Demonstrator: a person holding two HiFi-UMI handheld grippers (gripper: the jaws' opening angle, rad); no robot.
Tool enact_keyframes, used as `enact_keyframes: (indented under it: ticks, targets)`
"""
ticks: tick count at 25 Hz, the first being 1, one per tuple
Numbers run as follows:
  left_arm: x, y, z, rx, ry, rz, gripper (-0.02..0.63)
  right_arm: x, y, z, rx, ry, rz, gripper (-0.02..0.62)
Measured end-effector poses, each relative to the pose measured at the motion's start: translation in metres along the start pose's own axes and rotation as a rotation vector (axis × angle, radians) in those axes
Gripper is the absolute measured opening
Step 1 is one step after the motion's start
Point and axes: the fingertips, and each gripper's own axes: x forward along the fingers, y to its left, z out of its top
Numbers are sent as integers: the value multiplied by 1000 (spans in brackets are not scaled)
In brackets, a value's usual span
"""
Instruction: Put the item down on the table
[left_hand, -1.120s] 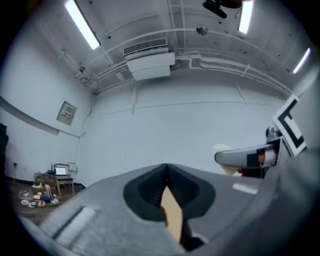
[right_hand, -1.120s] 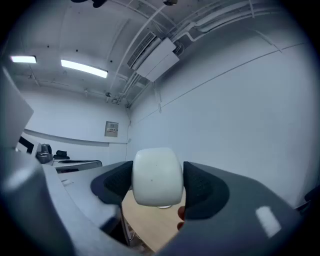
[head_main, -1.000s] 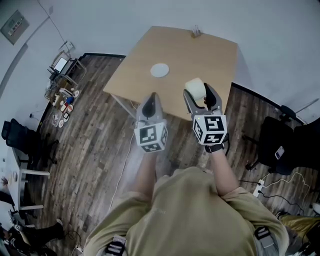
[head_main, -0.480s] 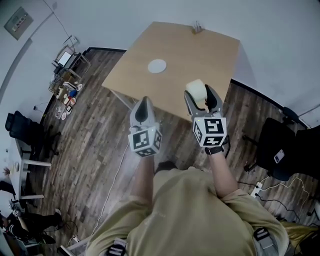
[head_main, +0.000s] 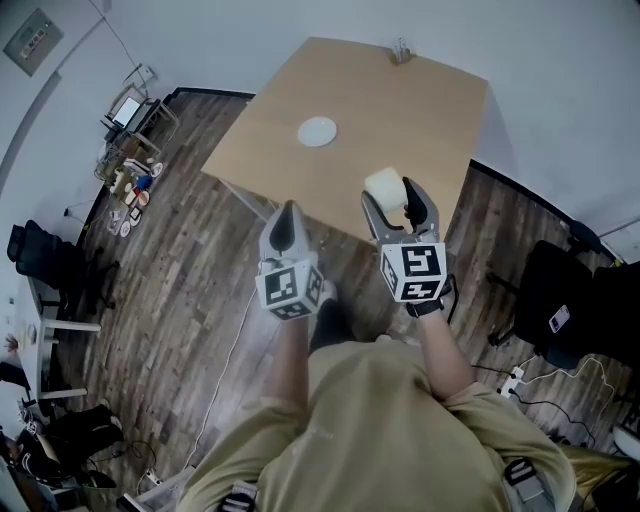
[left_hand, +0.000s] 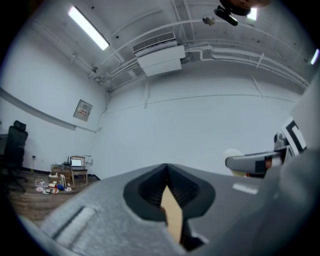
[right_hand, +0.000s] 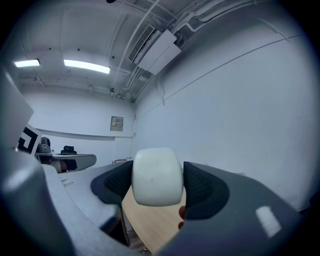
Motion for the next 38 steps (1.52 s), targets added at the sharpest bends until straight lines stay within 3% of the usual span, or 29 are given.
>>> enact_keyframes:
  ticks: [5, 13, 18, 21, 27, 33, 38]
  targets:
    - [47, 34, -6, -28, -9, -43, 2, 55, 3, -10, 10, 18, -34, 318]
    - [137, 105, 23, -16, -50, -82, 2, 169, 21, 5, 8, 14, -60, 318]
    - [184, 158, 14, -101, -34, -106, 2, 231, 40, -4, 9, 38, -81, 318]
    - [210, 184, 11, -89, -37, -124, 2, 268, 47, -12, 12, 60, -100, 318]
    - [258, 223, -37, -3, 81, -152, 2, 319, 65, -38, -16, 130, -105, 318]
    - [303, 214, -82, -22, 124, -217, 2, 357, 36, -84, -5, 219, -115, 318]
    - [341, 223, -115, -33, 182, -214, 2, 401, 9, -123, 42, 287, -124, 318]
